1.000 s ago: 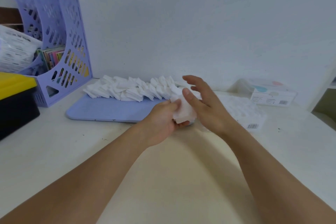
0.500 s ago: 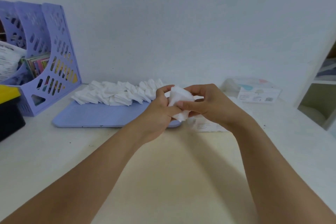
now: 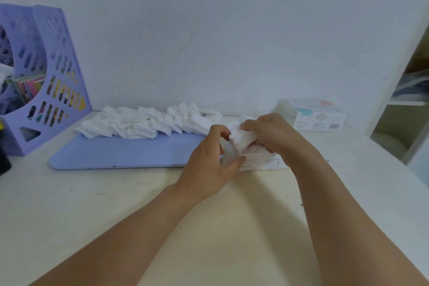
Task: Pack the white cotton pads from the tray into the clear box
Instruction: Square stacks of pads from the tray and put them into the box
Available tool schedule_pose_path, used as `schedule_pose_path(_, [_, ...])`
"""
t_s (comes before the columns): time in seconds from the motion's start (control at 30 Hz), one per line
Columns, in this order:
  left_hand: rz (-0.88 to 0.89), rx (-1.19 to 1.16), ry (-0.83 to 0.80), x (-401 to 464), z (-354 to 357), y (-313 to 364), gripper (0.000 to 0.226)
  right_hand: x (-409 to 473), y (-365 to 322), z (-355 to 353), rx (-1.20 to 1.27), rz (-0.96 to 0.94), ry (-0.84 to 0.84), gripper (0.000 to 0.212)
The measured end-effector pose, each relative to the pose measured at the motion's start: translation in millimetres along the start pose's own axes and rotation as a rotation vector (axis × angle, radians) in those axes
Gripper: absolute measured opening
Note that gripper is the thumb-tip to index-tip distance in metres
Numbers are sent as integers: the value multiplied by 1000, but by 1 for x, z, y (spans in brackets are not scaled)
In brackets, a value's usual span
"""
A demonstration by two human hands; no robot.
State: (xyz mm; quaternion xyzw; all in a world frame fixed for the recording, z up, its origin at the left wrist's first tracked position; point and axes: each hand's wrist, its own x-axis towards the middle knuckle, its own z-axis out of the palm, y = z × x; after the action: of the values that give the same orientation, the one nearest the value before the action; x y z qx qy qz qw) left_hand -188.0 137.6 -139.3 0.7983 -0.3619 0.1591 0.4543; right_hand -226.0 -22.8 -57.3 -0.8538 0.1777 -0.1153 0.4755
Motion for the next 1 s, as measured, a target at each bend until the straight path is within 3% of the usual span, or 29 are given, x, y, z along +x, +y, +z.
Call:
schedule_pose_path(0.13, [-19, -34, -27, 1, -1, -4, 50, 5, 8, 6, -246, -82, 81, 39])
schedule_pose_path(0.23, [125, 52, -96, 2, -1, -6, 31, 6, 10, 13, -380, -101, 184, 46])
schedule_pose_path(0.37, [164, 175, -140, 2, 0, -9, 36, 7, 9, 14, -450, -74, 253, 43])
schedule_pose_path(0.8, [275, 481, -183, 8, 4, 1, 41, 19, 15, 1, -314, -58, 115, 51])
schedule_pose_path(0.9, [286, 476, -168, 10, 4, 4, 34, 25, 6, 1, -464, -9, 17, 44])
schedule_pose_path(1.0, [282, 449, -171, 11, 1, 3, 33, 27, -10, 8, -789, -1, -56, 31])
